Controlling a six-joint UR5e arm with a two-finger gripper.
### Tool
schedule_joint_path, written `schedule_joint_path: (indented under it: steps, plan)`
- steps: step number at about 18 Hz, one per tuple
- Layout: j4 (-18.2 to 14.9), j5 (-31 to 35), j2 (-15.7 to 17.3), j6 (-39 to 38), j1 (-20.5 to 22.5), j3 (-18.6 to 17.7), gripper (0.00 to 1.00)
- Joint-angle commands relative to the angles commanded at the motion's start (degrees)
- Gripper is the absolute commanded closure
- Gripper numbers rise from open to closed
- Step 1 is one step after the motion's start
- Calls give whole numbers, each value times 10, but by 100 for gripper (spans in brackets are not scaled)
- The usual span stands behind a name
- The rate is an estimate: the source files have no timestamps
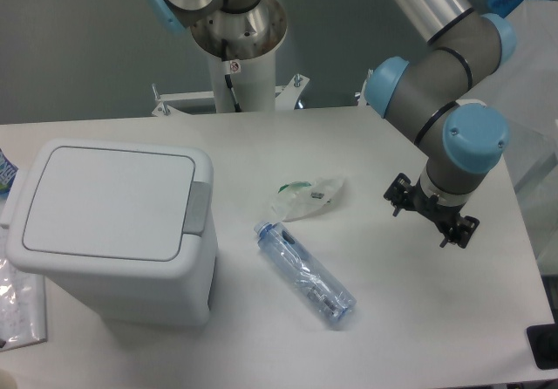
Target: Open the trash can
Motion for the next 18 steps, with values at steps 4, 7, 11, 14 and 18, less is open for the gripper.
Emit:
schedule_joint_path:
  steps: [4,7,11,14,18]
  plan:
    - [0,-4,-1,0,-2,-1,0]
    - [0,-17,0,0,0,0,0]
    - [-1,-47,0,-1,5,0,0]
    - [-5,-55,1,-2,8,0,0]
    - [-7,-55,1,-1,9,1,0]
